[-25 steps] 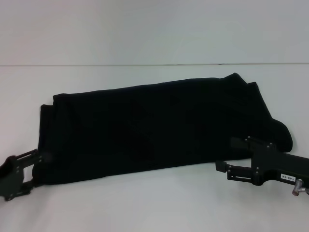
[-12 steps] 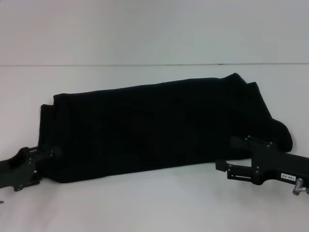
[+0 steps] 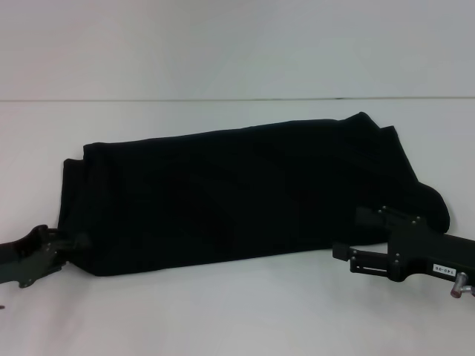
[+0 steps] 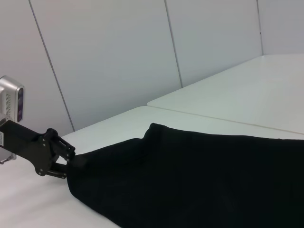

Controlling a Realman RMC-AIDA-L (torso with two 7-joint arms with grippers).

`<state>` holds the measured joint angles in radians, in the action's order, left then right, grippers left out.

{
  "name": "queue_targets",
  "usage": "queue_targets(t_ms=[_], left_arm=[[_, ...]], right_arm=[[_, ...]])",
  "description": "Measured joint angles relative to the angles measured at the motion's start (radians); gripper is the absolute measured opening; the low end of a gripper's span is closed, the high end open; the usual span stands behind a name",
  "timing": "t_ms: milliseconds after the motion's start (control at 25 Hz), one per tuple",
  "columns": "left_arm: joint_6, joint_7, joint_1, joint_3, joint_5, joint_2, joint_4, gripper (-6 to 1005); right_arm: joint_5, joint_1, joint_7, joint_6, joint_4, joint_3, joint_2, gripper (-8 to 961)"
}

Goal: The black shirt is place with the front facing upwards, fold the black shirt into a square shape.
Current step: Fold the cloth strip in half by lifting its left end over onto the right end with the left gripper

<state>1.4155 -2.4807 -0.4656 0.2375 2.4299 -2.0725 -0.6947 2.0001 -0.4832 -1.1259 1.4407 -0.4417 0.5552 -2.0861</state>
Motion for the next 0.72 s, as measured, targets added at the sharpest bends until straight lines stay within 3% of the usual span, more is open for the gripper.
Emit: queue_targets(t_ms=[400,720], left_arm=[[0.000,0.004,0.000,-0.001,-0.001,0.000,0.001,36],[-0.005,0.048,0.005,-0.036,-0.008,0.010,-0.011,29]], right_arm=[[0.003,0.000,0.000,-0.006,0.001,0.006,0.000,946],[0.008,-0.004,0.015,-0.012,0.002,0.036,0.000,946]])
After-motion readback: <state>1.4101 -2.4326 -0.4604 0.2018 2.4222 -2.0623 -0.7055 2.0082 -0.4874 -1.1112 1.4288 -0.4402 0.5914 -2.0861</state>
